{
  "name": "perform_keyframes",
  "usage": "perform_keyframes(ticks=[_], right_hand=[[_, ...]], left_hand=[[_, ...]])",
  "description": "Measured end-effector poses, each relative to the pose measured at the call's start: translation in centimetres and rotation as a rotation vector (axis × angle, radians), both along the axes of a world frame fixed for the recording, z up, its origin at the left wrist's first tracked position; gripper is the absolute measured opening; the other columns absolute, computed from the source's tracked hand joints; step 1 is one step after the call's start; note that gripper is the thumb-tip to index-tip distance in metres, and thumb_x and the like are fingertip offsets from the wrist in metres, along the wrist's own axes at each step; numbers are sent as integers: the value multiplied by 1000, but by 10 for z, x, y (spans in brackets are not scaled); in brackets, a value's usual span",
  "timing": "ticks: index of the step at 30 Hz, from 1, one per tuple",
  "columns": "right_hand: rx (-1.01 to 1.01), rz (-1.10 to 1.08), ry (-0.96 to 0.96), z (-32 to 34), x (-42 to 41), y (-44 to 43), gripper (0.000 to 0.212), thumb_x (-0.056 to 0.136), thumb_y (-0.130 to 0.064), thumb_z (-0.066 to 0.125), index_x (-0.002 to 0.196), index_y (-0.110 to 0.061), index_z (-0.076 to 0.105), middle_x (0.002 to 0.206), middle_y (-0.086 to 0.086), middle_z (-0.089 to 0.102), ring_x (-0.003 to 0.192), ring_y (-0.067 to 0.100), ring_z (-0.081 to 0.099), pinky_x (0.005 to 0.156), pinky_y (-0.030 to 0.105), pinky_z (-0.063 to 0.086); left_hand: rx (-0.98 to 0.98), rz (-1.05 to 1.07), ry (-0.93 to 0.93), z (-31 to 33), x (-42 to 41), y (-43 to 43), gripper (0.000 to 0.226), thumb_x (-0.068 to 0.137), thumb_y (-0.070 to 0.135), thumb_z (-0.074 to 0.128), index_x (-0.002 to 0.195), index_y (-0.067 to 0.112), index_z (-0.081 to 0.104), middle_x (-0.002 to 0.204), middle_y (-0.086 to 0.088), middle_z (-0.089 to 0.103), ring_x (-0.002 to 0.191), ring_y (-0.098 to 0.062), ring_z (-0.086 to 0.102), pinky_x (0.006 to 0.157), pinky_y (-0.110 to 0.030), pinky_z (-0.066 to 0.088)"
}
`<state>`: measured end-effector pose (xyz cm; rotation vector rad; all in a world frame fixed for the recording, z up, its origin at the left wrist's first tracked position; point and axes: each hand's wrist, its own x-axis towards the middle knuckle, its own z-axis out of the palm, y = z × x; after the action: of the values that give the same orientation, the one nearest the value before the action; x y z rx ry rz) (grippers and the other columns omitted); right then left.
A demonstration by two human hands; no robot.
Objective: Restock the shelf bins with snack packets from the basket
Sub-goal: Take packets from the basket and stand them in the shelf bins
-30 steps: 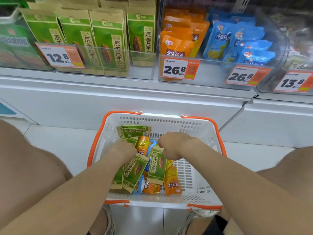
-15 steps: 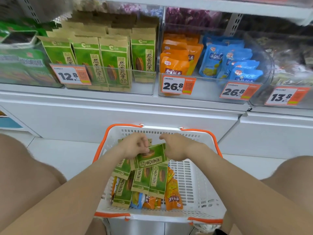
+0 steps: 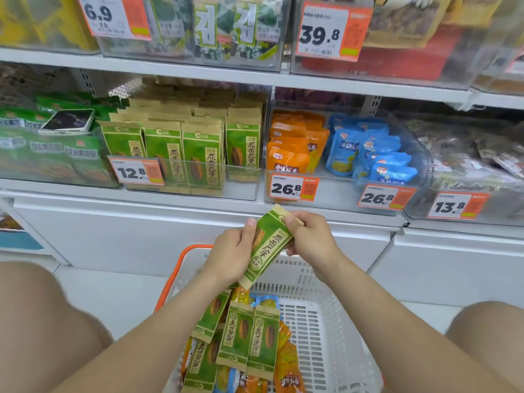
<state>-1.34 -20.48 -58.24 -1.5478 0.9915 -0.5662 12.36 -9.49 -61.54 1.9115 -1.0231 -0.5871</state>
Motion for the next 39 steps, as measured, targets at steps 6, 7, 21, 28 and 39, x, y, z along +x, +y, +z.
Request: perform_keyframes(ticks=[6, 7, 21, 28, 39], right_hand=[[291, -94, -127, 22, 2, 10, 31, 110, -17, 47, 97, -3, 72, 70, 9, 73, 51, 14, 61, 50, 27, 48], [320, -121, -127, 23, 3, 10, 30, 110, -18, 48, 98, -3, 71, 68, 7, 71, 49, 13, 58, 49, 27, 48], [-779, -143, -176, 118, 46, 7, 16, 97, -19, 67, 111, -28, 67, 94, -17, 72, 89, 4, 67, 82, 31, 53], [-1003, -142, -185, 152, 85, -14, 16, 99, -9, 64, 111, -18, 64, 96, -7, 72, 85, 13, 62, 74, 28, 42], [-1060, 105, 549, 122, 141, -50, 32, 100, -28, 65, 132, -27, 62, 118, 6, 72, 115, 32, 59, 97, 45, 48]], left_hand=[[-231, 109, -111, 26, -3, 4, 69, 110, 52, 37, 49, 18, 41, 42, 7, 44, 44, -9, 42, 52, -40, 37], [-264, 112, -106, 31, -5, 5, 69, 110, 49, 39, 49, 18, 41, 42, 7, 44, 43, -9, 42, 51, -38, 35], [-355, 252, -616, 118, 62, -26, 36, 110, 36, 37, 80, 26, 54, 81, 4, 58, 79, -23, 58, 66, -37, 38], [-161, 160, -877, 155, 120, -37, 43, 90, 23, 64, 132, 19, 54, 132, -2, 53, 125, -26, 50, 108, -48, 37], [78, 136, -1032, 129, 134, -59, 61, 85, 57, 64, 133, 23, 47, 128, -1, 53, 127, -28, 46, 117, -55, 26]])
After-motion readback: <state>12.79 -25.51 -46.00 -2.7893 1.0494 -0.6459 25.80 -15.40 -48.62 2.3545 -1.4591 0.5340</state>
